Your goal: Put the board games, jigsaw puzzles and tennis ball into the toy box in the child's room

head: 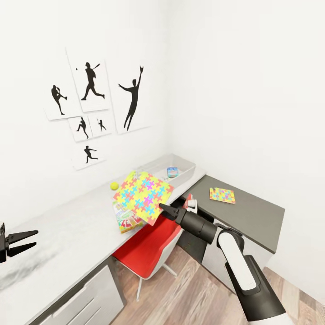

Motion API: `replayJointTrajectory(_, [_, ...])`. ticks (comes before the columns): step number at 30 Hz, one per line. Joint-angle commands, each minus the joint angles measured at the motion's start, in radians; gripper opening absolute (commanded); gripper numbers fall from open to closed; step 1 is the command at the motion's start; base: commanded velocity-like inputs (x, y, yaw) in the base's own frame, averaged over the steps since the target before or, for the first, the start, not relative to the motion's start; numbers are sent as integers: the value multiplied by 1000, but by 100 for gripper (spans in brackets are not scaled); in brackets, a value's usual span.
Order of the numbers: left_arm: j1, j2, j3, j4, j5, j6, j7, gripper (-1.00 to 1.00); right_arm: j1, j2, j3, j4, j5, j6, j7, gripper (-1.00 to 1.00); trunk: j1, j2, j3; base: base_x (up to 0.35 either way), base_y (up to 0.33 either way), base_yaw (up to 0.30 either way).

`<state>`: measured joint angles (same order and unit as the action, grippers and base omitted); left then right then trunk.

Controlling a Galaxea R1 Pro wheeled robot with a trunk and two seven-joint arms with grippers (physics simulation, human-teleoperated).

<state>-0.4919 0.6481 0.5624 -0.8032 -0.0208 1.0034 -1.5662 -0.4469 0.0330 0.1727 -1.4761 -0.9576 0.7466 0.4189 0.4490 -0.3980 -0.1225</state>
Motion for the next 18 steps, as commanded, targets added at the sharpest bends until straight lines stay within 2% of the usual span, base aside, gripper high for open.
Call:
replayJointTrajectory(1, [-1, 0, 1, -1, -2, 11, -5, 100, -1, 1, -1, 0, -3, 5, 1, -100, 1, -2, -1, 224, -209, -190])
replayJointTrajectory(10, [-1, 1, 1, -1, -3, 11, -5, 100, -1, 2, -1, 1, -2, 5, 1, -100, 1, -2, 7, 224, -210, -200])
replayJointTrajectory(18, [-1, 0, 1, -1, -3, 11, -5, 100, -1, 2, -1, 1, -1, 5, 1, -100, 1, -2, 12, 227, -210, -37])
